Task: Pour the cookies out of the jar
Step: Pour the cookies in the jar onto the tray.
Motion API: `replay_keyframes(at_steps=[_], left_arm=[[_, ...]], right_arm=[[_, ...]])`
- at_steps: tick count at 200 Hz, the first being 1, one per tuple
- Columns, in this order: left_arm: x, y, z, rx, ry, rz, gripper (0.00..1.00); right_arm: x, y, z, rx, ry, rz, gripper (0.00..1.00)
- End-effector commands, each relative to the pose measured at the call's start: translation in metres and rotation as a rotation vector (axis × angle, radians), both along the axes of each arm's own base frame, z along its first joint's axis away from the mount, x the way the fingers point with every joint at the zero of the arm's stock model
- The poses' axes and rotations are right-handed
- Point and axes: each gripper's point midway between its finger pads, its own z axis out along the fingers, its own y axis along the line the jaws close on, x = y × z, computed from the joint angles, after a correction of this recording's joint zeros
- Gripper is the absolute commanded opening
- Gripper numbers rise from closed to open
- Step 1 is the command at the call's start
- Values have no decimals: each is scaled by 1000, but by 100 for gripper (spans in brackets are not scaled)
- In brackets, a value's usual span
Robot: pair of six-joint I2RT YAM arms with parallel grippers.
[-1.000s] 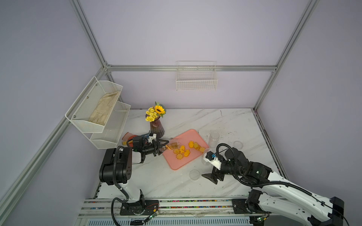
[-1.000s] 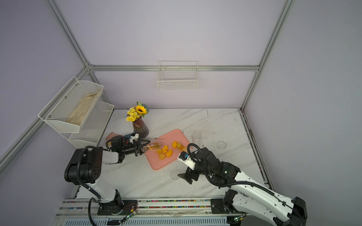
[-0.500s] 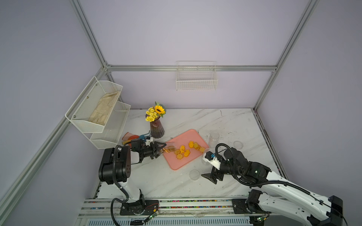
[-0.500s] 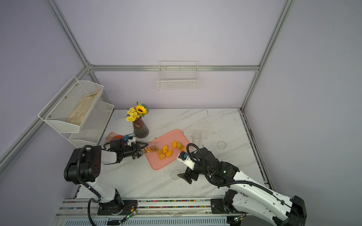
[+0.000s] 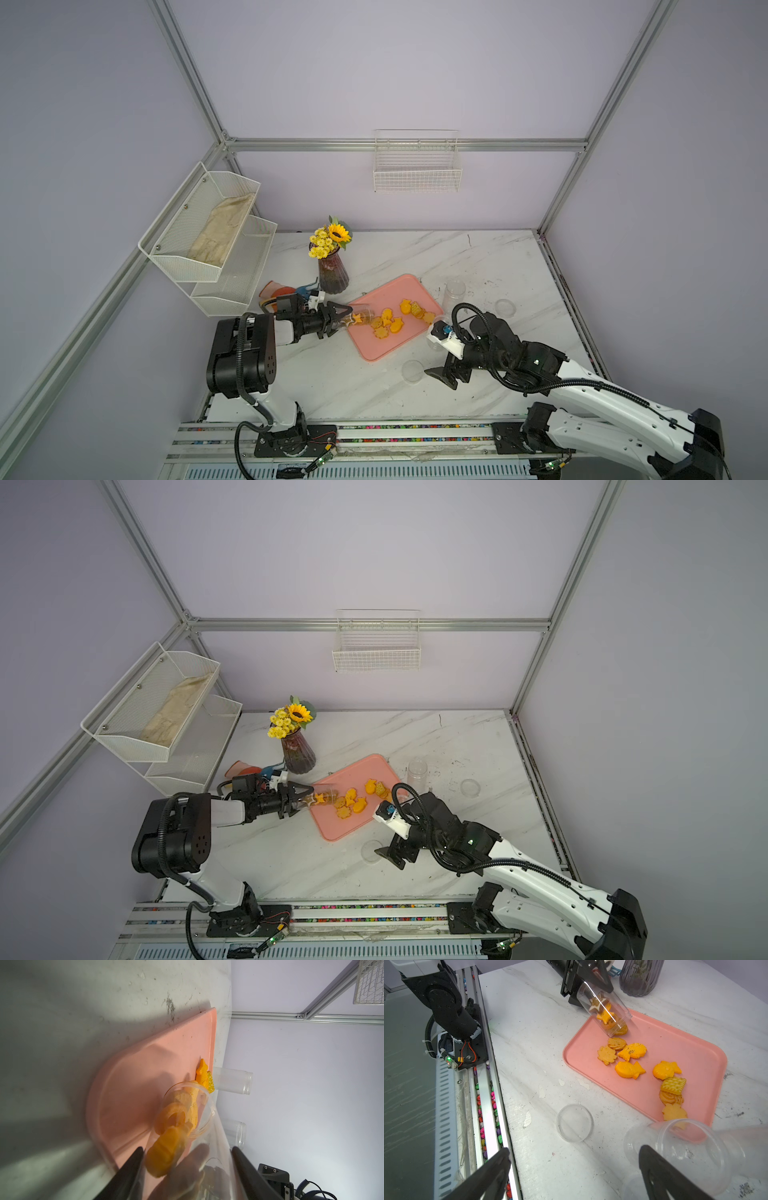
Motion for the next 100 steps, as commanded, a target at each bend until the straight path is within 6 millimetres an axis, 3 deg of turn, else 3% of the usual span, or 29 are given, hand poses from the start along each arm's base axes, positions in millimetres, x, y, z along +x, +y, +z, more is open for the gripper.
replay_keyframes(at_steps=[1,69,100], left_arm=[[16,11,16,53,-72,25,58],[14,18,16,65,-68,39,58],[14,18,15,73,-65,37,58]], right_arm=[[5,3,11,34,-9,-20,97],[17,-6,20,34,-2,-136,97],[49,-18,31,19,53,-402,97]])
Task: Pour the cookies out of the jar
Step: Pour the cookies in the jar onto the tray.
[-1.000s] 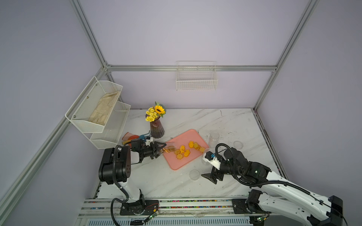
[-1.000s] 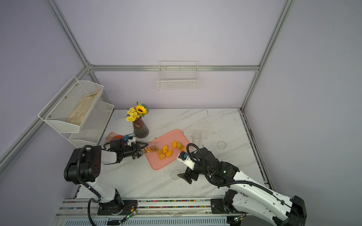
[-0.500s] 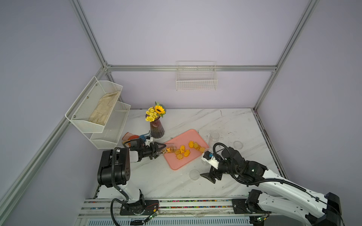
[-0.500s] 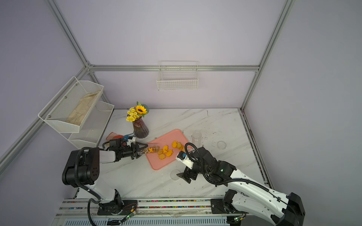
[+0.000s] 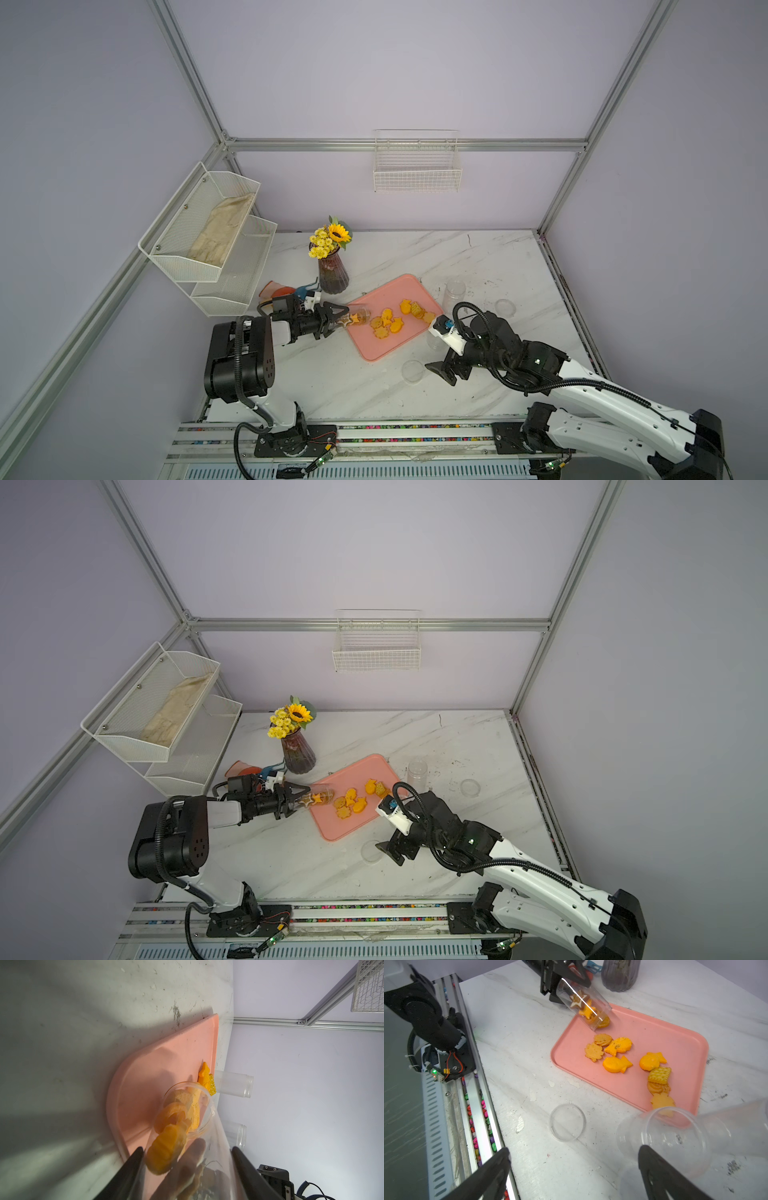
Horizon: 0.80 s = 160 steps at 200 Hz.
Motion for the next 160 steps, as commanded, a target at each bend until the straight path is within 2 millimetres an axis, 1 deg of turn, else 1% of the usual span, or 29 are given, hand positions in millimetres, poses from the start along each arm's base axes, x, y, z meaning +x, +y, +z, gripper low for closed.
replay_keyframes(at_steps=[1,20,31,45,63,83,114,132,146,160], left_arm=[[15,9,14,59,-71,12,58],[15,9,15,64,-73,11,58],[15,9,15,67,-73,12,58],[15,9,16,69,-75,12,58],[14,9,17,74,-80,12,58],[13,10,19,83,-83,12,58],[13,10,22,92,-91,13,58],[13,11,23,100,-92,17,58],[12,12,23,109,-92,20,58],[12,13,23,121,-89,27,58]], right_arm=[[30,-10,22,21,34,-246,97],[41,-8,35,25,119,-353,97],[41,1,40,18,182,-364,97],[42,10,38,-9,281,-390,97],[41,26,41,-27,380,-384,97],[42,39,53,14,448,-389,97],[47,45,64,93,573,-414,97],[47,46,66,123,617,-428,97],[45,47,63,132,653,-454,97],[44,45,54,147,704,-506,97]])
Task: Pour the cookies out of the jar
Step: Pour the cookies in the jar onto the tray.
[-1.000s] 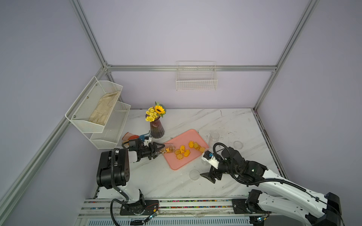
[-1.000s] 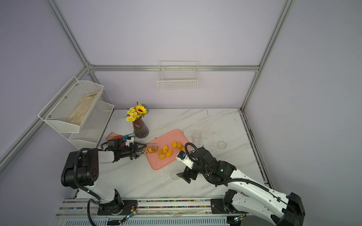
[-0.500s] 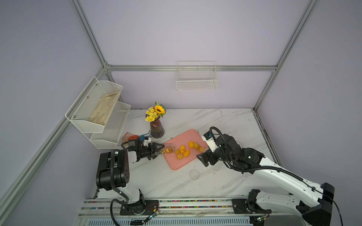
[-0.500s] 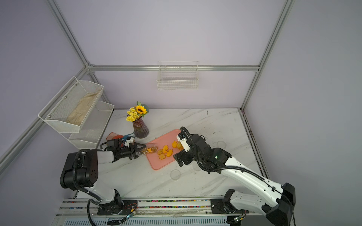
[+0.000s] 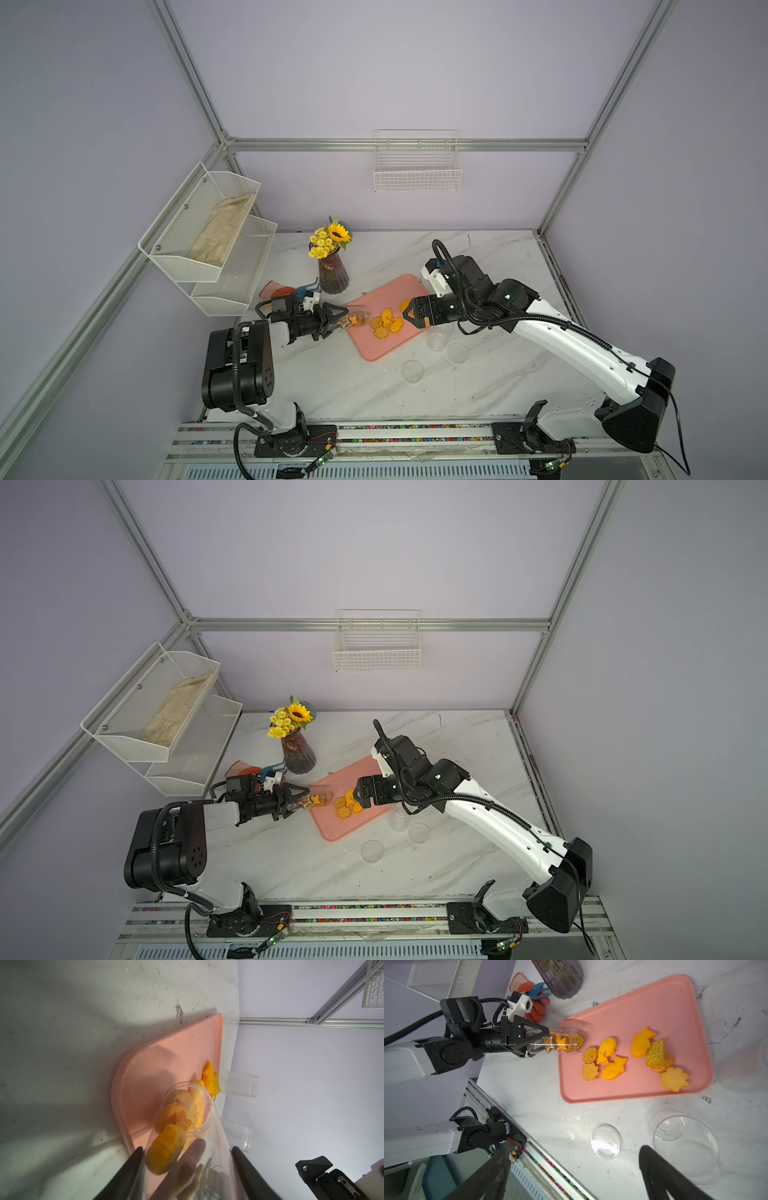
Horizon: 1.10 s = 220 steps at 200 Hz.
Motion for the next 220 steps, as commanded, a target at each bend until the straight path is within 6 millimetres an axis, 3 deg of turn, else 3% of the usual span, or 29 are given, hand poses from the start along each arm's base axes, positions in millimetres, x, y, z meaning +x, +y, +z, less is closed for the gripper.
replay_keyframes(at_steps=[1,30,101,156,220], left_arm=[[18,10,20,66,-85,17,58],[22,14,27,89,-93,42,57],[33,24,44,127,-102,122,58],[36,18,48,148,-99,121,58],[38,5,42,158,-79,90,58]], right_arm=[[-12,-1,-9,40,138,-79,97],[-16,9,-16,182,235,-151,97],[-17,11,-19,164,219,-115,97],[-13,17,-18,182,207,-108,97],[-12,11,-16,183,186,-126,97]])
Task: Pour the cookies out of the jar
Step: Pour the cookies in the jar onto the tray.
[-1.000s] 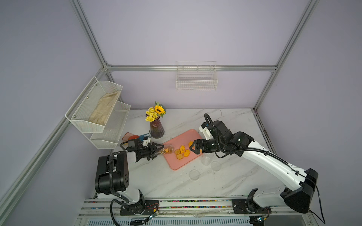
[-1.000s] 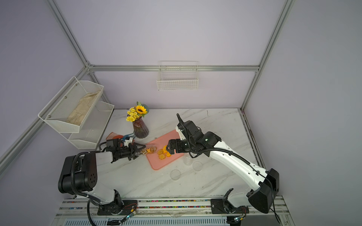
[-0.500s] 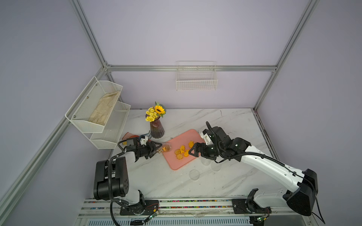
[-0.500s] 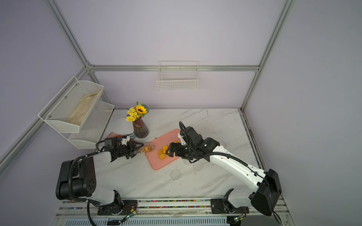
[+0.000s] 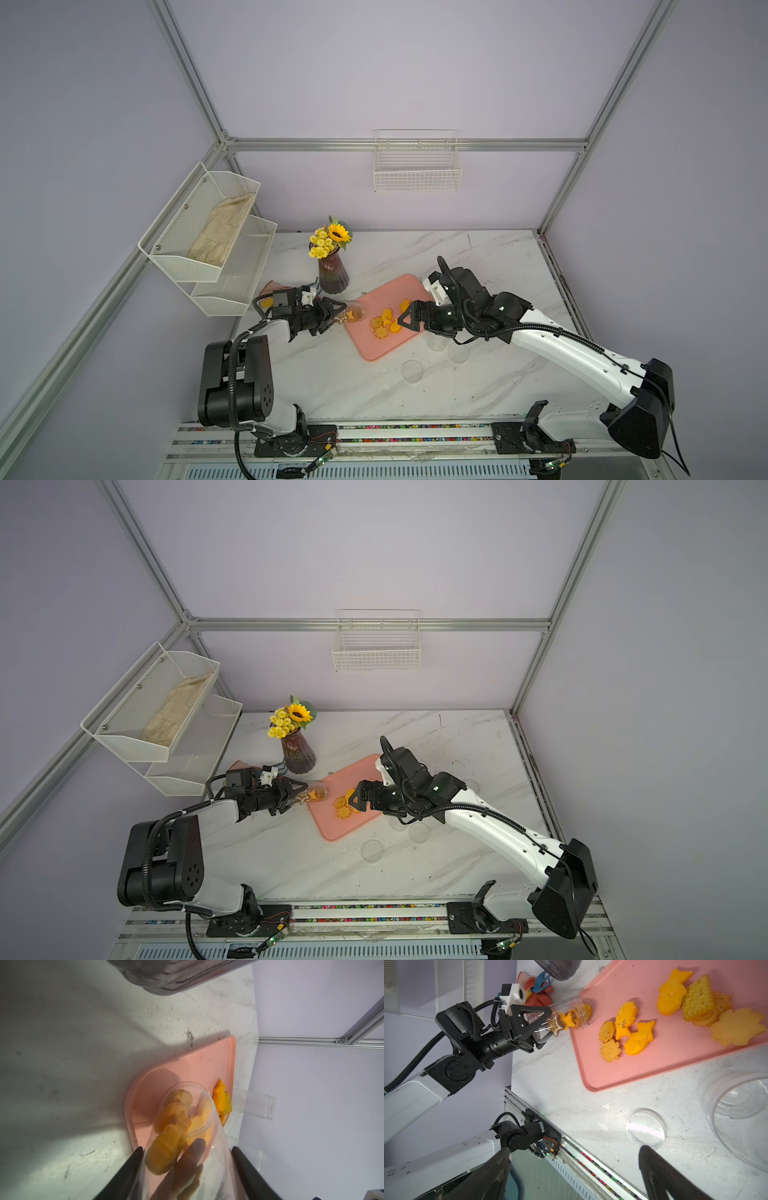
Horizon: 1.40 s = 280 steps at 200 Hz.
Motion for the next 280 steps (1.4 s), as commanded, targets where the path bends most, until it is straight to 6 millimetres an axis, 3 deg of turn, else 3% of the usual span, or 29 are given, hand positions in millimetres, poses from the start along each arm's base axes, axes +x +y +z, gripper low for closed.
replay_keyframes(at_steps=[1,72,176,214,280], left_arm=[[25,-2,32,14,-95,-10,58],[35,-4,41,5,-103,6,57],[34,-15,36,4,-70,-32,57],[30,-5,31,78,-44,4,57],[37,-16,37,-3,-64,-19,57]], right_arm=[[2,-2,10,25,-26,-24,97],[2,-7,8,28,-35,-48,97],[0,-3,8,43,-30,-33,97],[1,-3,8,45,-31,-33,97],[3,0,9,48,-32,-29,97]])
